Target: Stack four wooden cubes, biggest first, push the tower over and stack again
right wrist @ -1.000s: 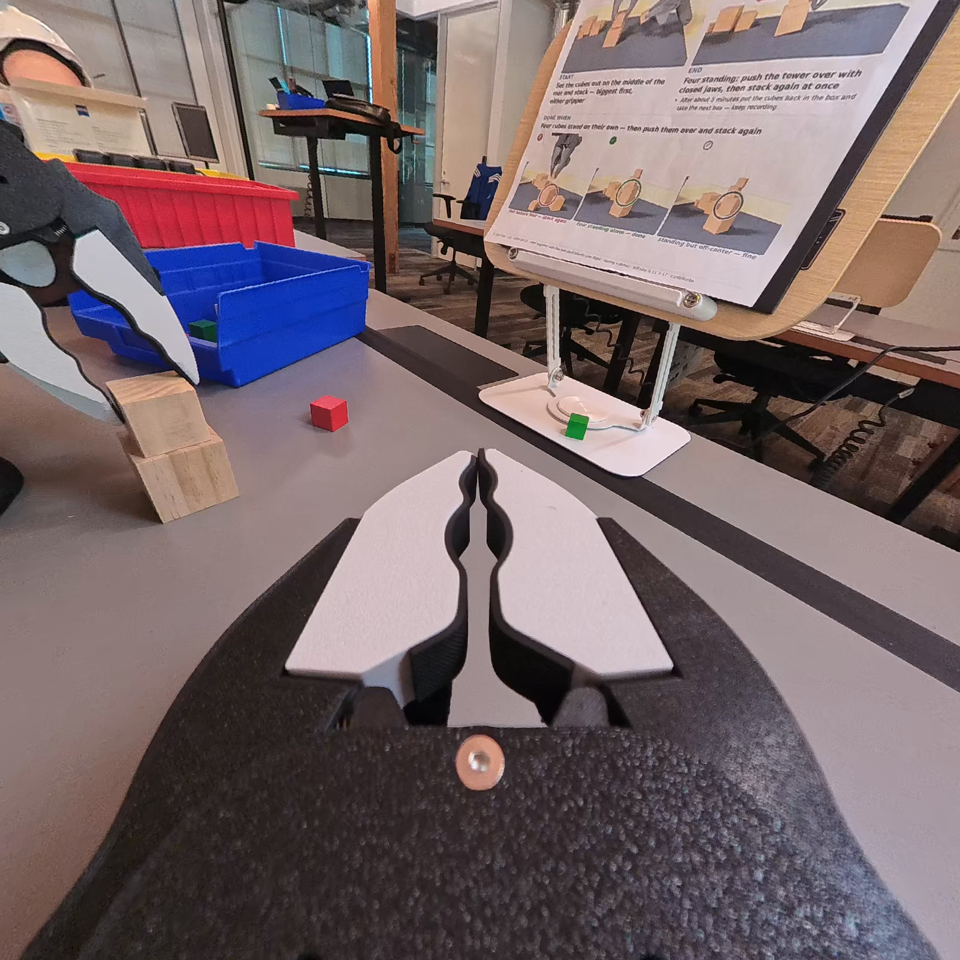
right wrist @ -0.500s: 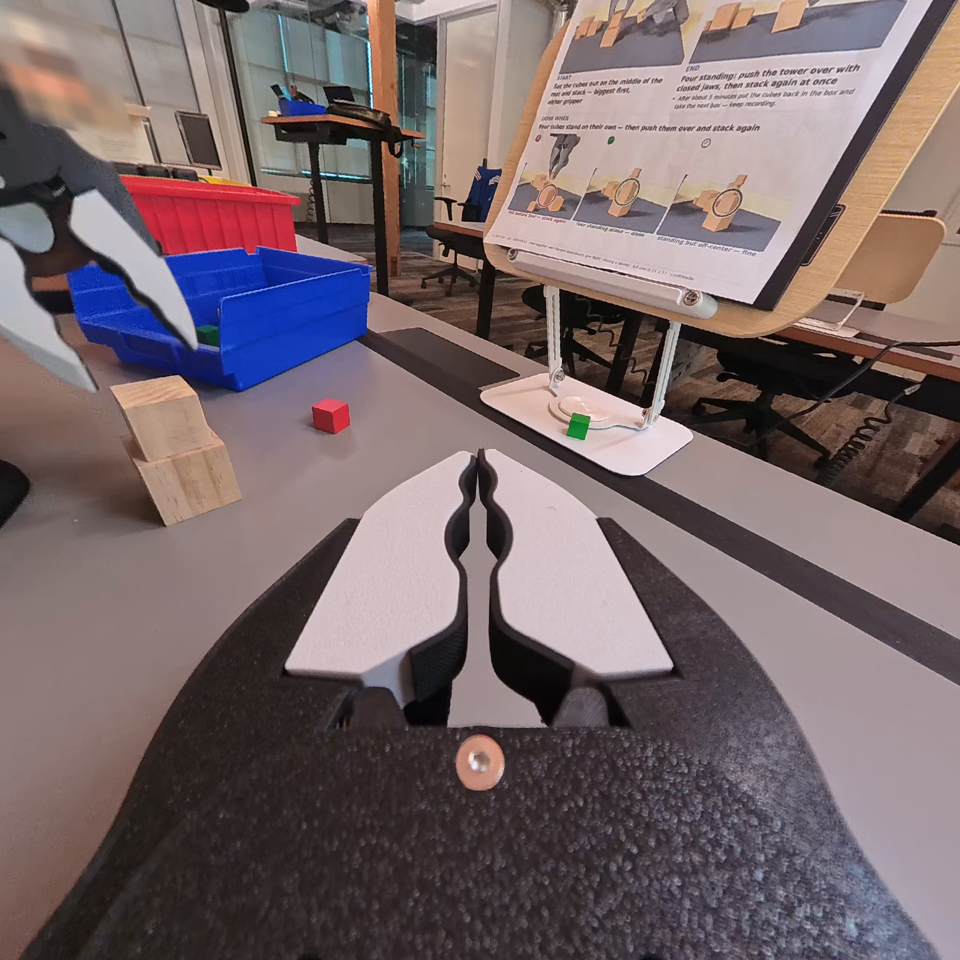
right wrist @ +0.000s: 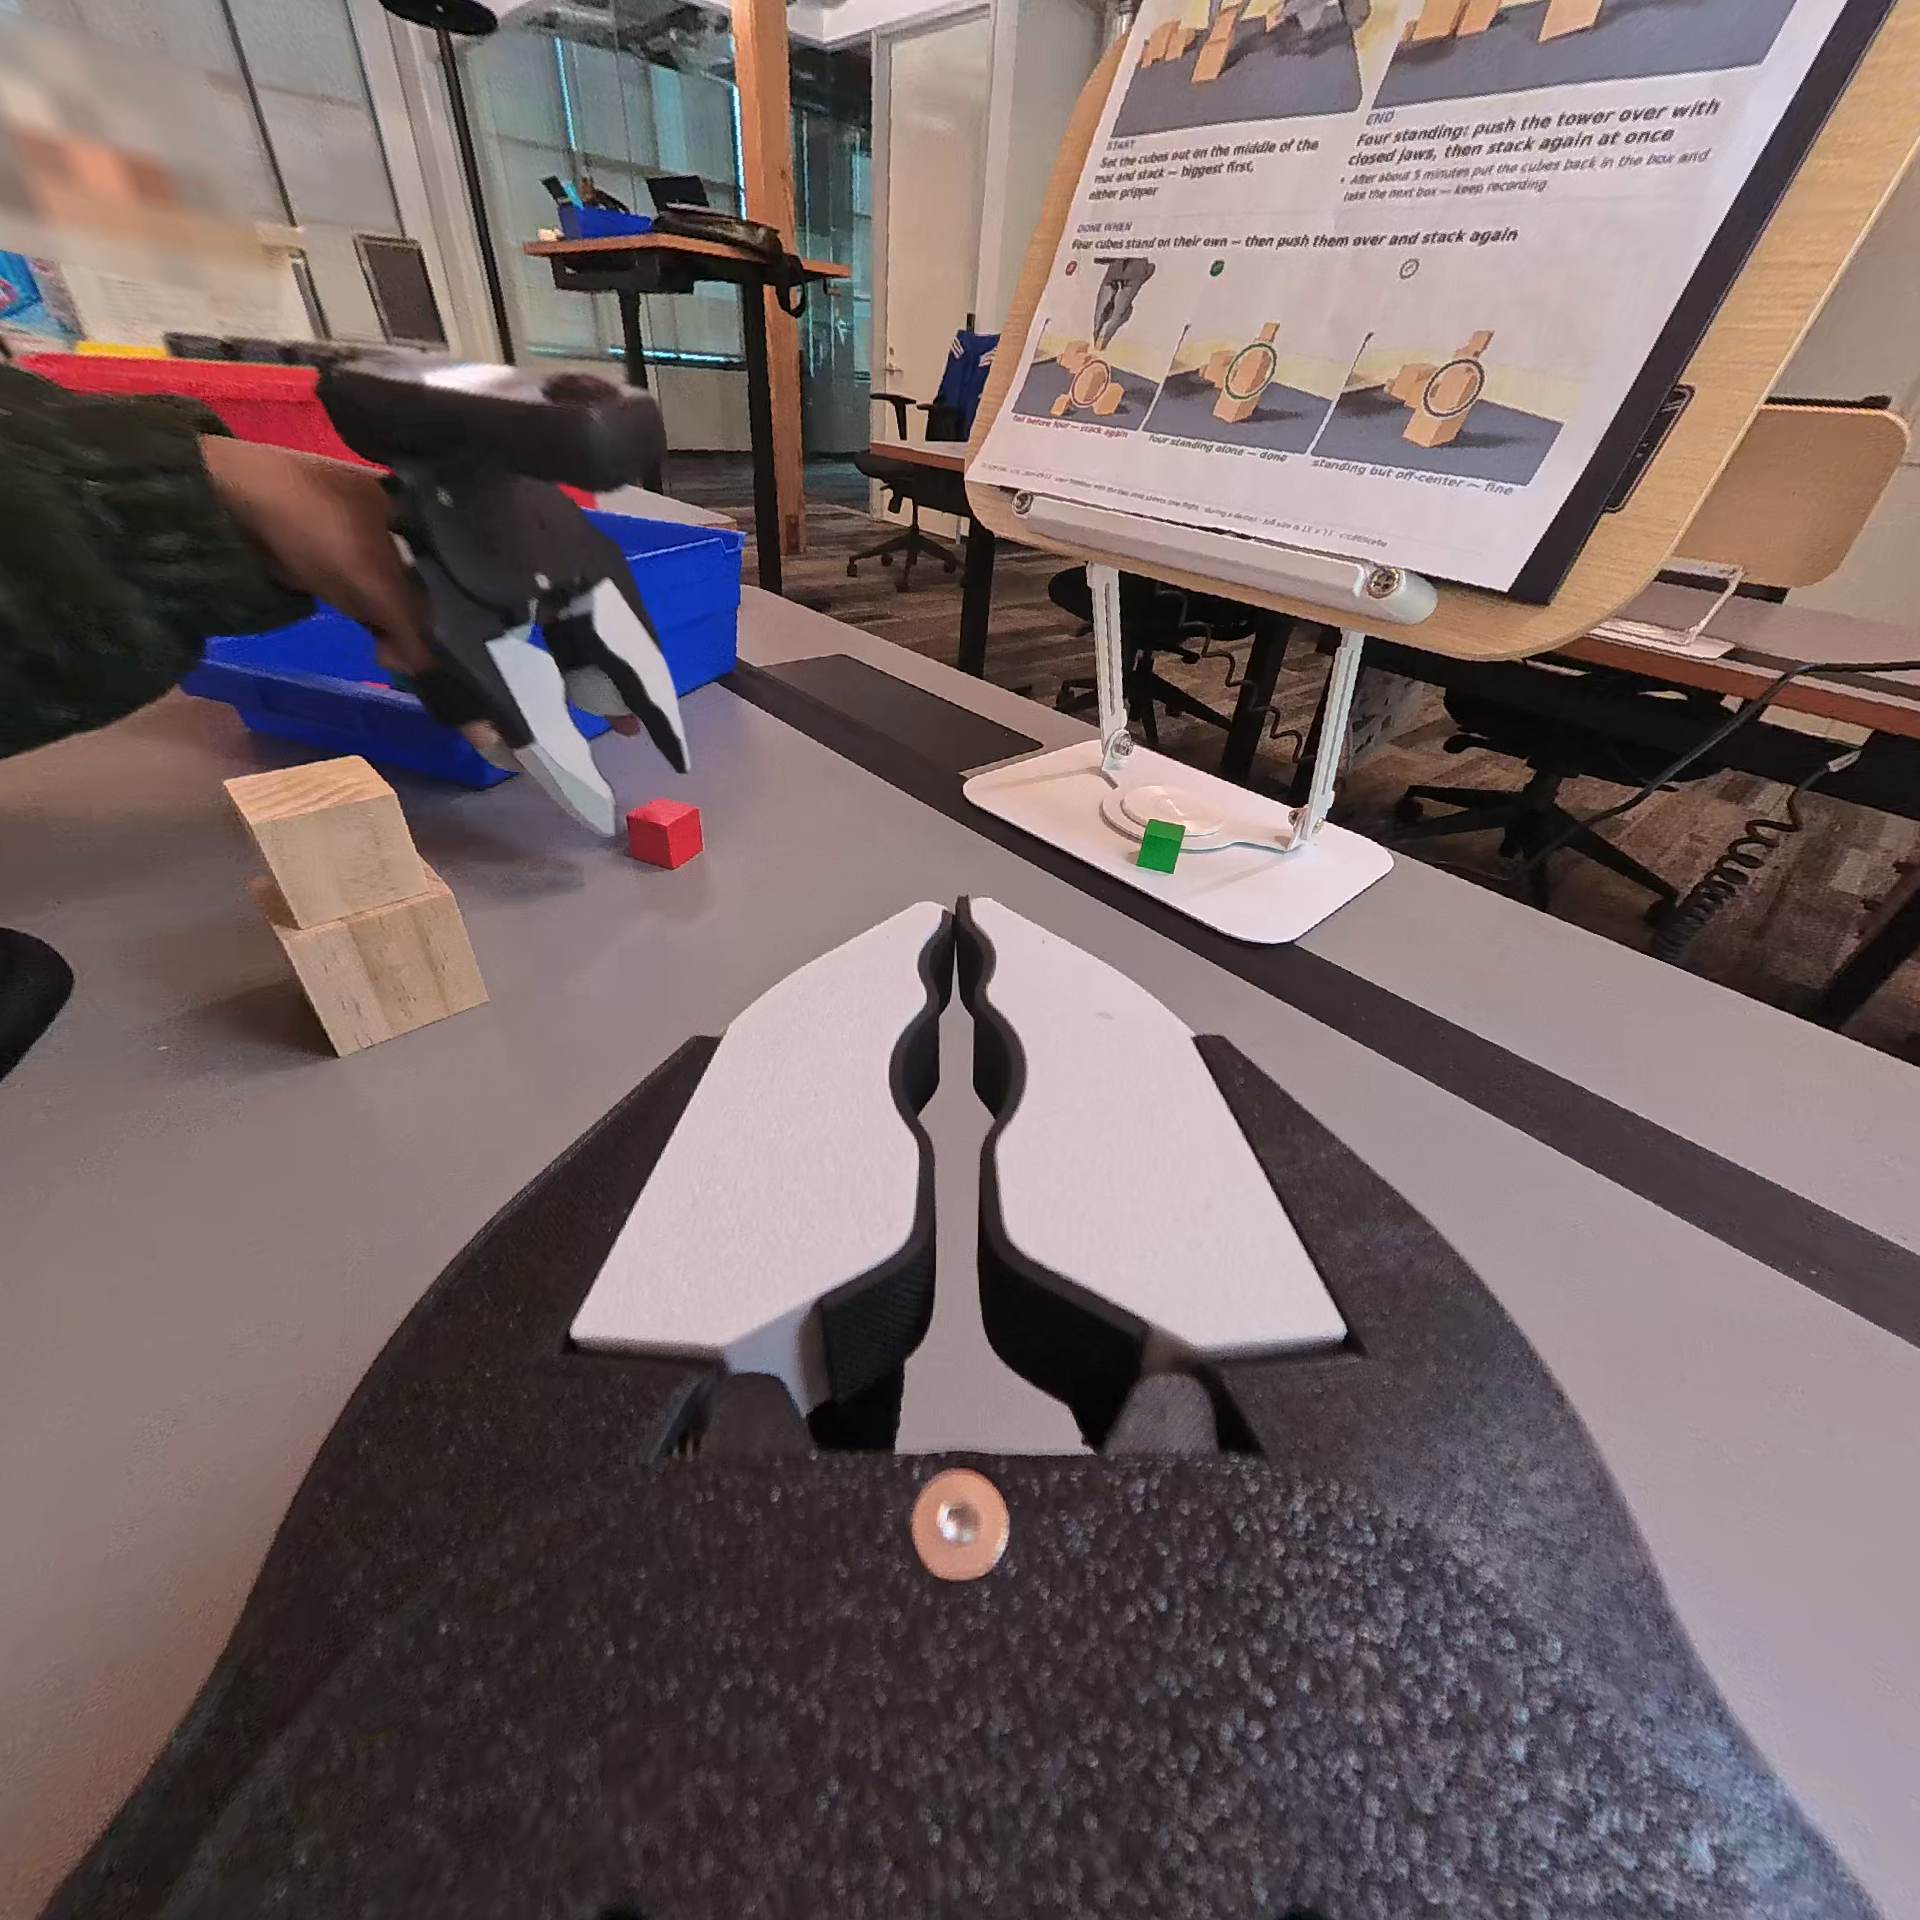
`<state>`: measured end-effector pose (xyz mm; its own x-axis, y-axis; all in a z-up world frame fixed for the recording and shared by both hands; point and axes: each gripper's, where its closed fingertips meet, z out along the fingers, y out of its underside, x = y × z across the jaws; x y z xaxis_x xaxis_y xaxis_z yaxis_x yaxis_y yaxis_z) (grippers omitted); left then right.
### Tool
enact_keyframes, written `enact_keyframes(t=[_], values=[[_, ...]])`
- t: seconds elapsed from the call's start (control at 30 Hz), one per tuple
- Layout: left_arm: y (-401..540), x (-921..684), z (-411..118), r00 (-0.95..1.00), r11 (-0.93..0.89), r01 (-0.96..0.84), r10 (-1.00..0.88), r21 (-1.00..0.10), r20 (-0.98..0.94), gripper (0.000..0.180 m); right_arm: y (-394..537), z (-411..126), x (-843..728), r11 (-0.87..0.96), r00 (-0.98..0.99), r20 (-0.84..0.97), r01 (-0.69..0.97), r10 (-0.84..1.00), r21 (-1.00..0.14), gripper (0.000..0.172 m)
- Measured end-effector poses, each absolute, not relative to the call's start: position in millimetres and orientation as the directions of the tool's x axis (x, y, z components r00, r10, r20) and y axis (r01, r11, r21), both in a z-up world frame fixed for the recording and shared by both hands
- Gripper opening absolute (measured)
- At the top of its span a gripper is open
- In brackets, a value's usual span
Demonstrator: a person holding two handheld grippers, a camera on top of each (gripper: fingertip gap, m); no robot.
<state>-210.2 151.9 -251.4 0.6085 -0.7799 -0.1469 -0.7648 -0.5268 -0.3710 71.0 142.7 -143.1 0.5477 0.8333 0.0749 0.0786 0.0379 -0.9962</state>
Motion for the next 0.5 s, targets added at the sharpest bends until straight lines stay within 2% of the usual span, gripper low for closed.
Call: enact_keyframes(t=[0.13,0.2,0.23,0.5], values=[[160,-215,-270,0.573,-0.533,-0.810,-0.808,-0.245,-0.136,0.049,143,-144,71,0.034,0.546,0.072,0.079,0.835,-0.996,0.000],[158,-215,-274,0.546,-0.518,-0.830,-0.829,-0.206,-0.119,0.028,143,-143,72,0.034,0.547,0.070,0.077,0.834,-0.996,0.000],[158,-214,-272,0.529,-0.500,-0.841,-0.841,-0.205,-0.116,0.027,144,-143,72,0.033,0.548,0.069,0.076,0.834,-0.997,0.000],[122,-170,-189,0.356,-0.293,-0.876,-0.929,-0.384,-0.101,0.027,143,-145,70,0.021,0.538,0.057,0.072,0.841,-0.997,0.000]])
